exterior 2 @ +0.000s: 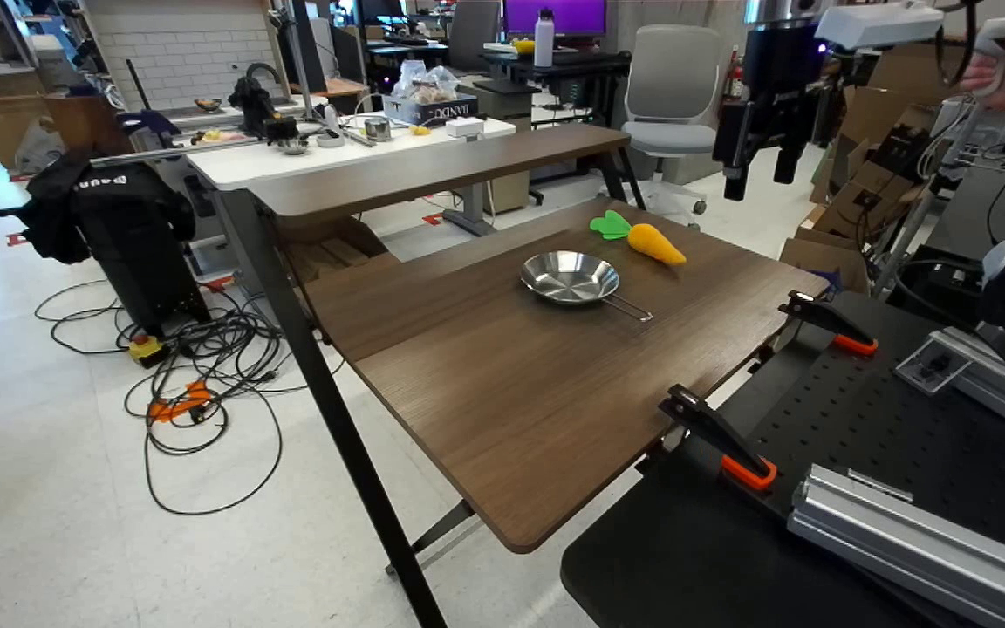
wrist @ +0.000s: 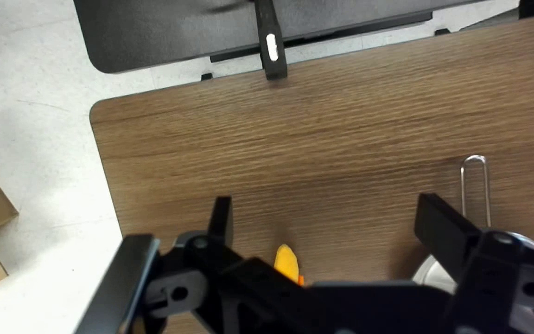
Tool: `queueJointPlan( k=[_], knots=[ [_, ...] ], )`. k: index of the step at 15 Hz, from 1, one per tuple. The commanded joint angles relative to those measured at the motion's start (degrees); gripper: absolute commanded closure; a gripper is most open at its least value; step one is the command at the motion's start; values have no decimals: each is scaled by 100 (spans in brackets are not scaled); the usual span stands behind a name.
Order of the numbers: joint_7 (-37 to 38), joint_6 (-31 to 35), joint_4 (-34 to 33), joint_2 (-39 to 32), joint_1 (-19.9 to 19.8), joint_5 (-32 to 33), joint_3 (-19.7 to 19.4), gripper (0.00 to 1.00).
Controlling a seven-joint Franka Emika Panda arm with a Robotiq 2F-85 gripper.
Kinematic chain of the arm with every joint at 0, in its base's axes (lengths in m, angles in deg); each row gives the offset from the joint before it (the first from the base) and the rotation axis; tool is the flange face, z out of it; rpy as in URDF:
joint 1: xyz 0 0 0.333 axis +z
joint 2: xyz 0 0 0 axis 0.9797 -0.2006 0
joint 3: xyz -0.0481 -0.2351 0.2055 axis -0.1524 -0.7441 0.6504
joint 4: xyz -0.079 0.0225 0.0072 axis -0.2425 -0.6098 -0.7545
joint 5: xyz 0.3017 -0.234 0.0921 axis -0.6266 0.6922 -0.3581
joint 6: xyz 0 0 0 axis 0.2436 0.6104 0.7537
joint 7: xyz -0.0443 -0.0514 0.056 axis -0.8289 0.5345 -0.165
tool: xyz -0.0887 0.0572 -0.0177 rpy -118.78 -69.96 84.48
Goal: Get the carrot plush toy and place it in the silver pan
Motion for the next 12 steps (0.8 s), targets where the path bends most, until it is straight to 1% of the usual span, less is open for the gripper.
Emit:
queueJointPlan(
  k=[1,12],
  knots=[
    [111,84,-797,-851,1,53,-34,0],
    [126,-37,-2825,-2617,-14,29,-146,0]
  ],
)
